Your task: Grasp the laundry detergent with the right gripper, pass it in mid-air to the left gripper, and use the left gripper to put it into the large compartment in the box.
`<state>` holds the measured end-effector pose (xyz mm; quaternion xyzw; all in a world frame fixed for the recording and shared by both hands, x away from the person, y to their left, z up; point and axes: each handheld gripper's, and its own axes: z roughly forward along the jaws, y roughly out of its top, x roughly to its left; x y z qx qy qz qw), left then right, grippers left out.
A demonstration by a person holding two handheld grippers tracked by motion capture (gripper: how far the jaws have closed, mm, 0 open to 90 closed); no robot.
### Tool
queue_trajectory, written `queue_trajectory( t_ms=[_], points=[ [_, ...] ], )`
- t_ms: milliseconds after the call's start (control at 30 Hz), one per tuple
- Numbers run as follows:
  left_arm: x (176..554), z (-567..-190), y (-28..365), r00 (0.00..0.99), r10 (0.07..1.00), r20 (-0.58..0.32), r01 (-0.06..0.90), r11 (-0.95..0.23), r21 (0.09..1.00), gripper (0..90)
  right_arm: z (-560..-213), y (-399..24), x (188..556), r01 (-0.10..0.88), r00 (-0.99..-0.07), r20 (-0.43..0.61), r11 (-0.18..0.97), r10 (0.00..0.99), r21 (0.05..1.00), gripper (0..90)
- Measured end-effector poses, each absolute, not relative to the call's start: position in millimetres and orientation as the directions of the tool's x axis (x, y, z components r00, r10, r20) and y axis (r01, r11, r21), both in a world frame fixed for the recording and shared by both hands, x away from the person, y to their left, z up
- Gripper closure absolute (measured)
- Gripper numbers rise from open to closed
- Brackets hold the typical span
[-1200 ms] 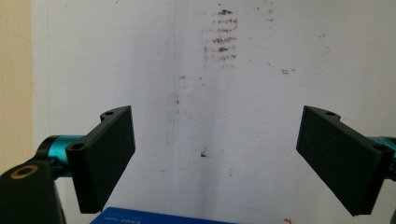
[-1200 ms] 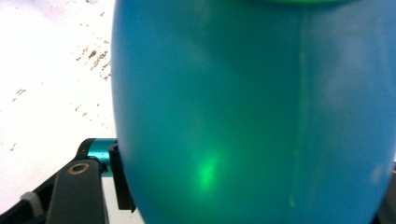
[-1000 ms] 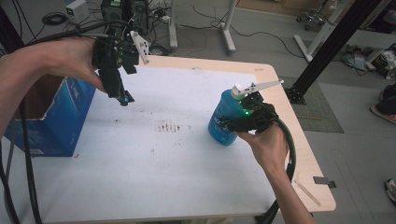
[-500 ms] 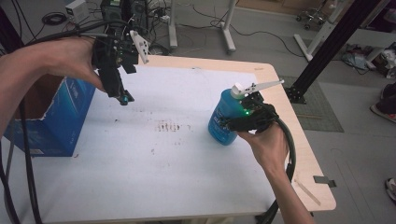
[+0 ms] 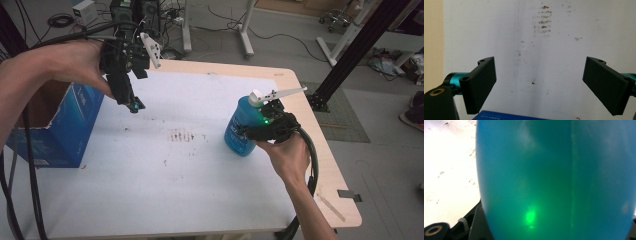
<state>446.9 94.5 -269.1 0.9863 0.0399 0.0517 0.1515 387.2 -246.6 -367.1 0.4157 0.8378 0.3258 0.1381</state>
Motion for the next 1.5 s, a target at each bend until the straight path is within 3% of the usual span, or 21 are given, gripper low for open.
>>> queue_trajectory(
  t_ms=[633,1000,1500],
  points=[
    [443,-261,93,0.993,0.091,0.075,0.06,-0.936,0.348,11.7,-355,-239,391,0.561,-0.681,0.057,0.47,0.73,0.681,46.1],
    [432,-243,85,0.998,0.065,0.027,0.048,-0.907,0.418,11.7,-318,-208,391,0.415,-0.85,0.055,0.601,0.524,0.683,45.9],
    [420,-233,69,0.999,0.03,0.011,0.022,-0.903,0.428,11.7,-306,-157,397,0.181,-0.971,-0.001,0.737,0.239,0.651,45.9]
  ],
)
